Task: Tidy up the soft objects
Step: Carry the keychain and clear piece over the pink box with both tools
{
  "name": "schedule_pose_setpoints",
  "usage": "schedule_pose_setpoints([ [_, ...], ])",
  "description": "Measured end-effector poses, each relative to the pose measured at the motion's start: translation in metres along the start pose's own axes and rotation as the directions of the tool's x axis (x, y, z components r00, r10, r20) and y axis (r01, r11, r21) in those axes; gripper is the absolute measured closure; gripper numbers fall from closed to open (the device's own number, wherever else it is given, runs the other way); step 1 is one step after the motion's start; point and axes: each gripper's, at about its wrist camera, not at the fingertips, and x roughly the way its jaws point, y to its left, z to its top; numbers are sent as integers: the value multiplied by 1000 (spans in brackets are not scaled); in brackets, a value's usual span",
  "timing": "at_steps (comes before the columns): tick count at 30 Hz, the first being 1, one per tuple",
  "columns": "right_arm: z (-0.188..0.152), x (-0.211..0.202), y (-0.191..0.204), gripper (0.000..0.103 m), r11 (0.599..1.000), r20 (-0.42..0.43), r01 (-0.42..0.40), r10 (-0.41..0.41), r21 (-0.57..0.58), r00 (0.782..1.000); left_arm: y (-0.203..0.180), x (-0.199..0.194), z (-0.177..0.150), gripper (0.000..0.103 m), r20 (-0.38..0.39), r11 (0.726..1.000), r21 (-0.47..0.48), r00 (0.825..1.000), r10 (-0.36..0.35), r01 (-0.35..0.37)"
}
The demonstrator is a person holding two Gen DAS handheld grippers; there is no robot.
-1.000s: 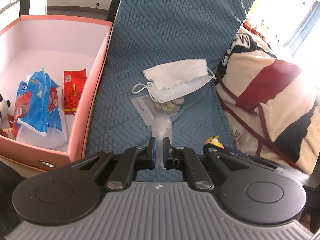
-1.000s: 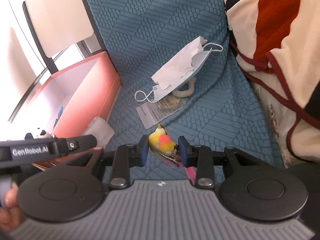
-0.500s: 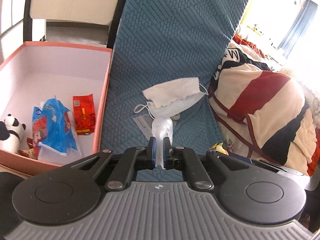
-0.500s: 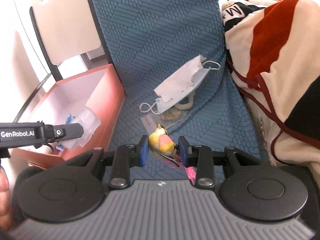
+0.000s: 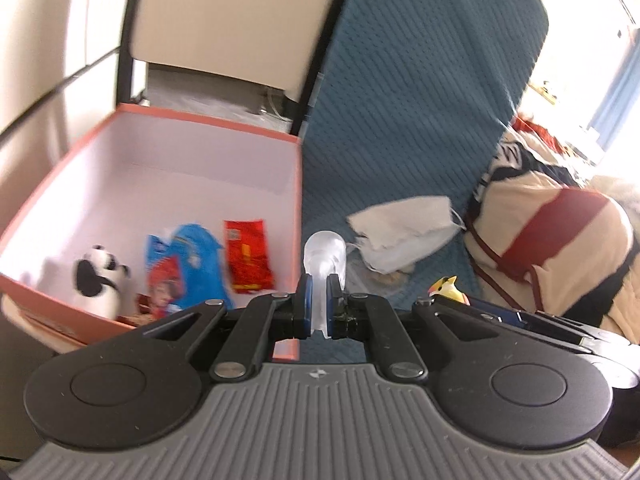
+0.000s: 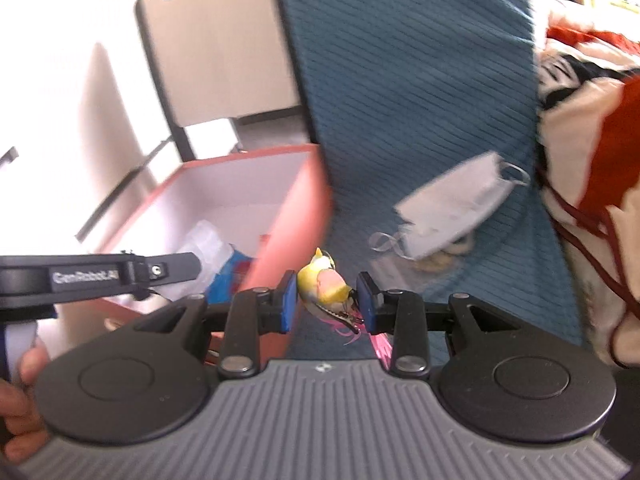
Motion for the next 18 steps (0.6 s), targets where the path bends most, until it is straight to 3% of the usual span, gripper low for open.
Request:
schedule_pose_setpoints([
  [10, 9, 19, 69, 67, 988, -1, -133, 133, -79, 991, 55, -30, 8, 95, 47, 994, -62, 995, 93, -90],
  [18, 14, 42, 99, 67, 981, -41, -168, 164, -98, 986, 91, -23, 9, 95, 26, 986, -117, 992, 120, -116],
])
